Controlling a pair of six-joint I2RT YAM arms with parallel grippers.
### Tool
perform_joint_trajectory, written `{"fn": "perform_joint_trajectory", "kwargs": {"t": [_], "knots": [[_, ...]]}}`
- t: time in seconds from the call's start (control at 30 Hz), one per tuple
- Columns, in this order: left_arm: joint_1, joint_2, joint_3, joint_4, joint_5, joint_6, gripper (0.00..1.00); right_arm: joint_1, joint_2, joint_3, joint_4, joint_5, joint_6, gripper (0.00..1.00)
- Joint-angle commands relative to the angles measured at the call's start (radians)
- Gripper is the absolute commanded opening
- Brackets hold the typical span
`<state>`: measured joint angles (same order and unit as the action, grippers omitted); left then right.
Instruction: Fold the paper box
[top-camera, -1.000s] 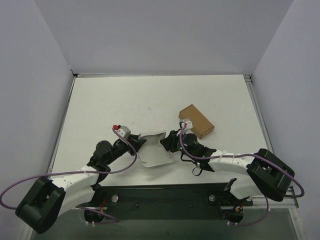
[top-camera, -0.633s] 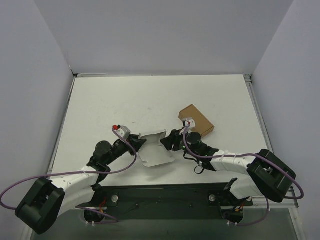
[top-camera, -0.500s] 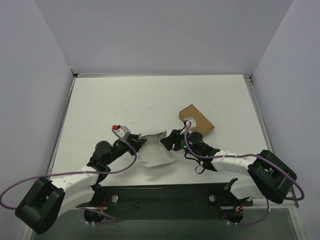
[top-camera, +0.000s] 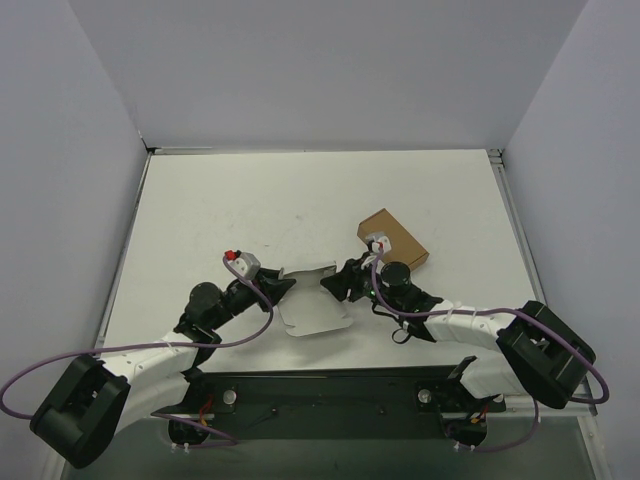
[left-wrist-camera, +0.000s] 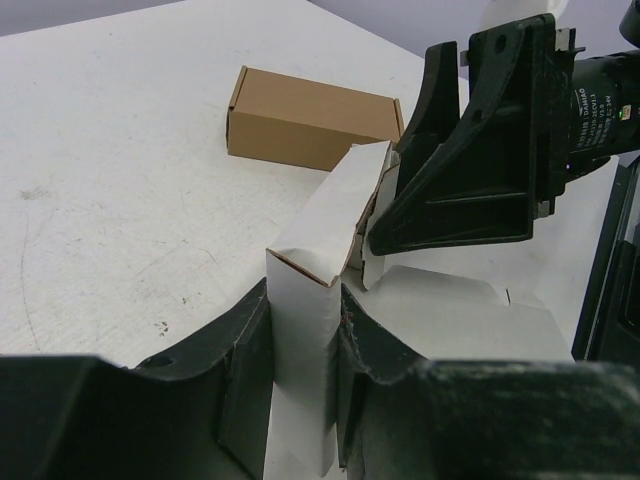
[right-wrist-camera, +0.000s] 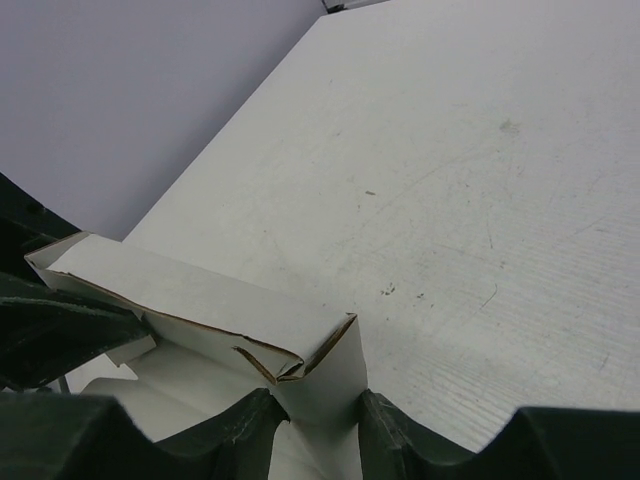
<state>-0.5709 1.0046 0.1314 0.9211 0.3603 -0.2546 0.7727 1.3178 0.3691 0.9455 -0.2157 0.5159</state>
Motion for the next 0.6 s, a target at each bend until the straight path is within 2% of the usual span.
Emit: {"fn": "perform_joint_trajectory", "kwargs": {"t": [0.0,0.13,0.3,0.43,0.5,0.57], "knots": [[-0.037,0.000,0.027,0.062,0.170,-0.051,0.05,-0.012,-0.028,0.030,0.128,0.001,-0.033,0.31],[-0.037,0.005,0.030,0.062,0.174,-0.051,0.04,-0.012,-0.028,0.033,0.122,0.001,-0.033,0.19],[-0.037,0.009,0.031,0.064,0.181,-0.051,0.04,-0.010,-0.028,0.036,0.111,0.028,-0.027,0.14],[-0.040,0.009,0.031,0.055,0.163,-0.048,0.04,0.006,-0.040,0.047,0.038,0.114,-0.016,0.10],[-0.047,0.005,0.036,0.041,0.149,-0.035,0.04,0.020,-0.049,0.059,0.004,0.200,-0.016,0.09],[-0.058,0.002,0.037,0.015,0.111,-0.022,0.04,0.039,-0.055,0.077,-0.086,0.301,-0.008,0.04]]}}
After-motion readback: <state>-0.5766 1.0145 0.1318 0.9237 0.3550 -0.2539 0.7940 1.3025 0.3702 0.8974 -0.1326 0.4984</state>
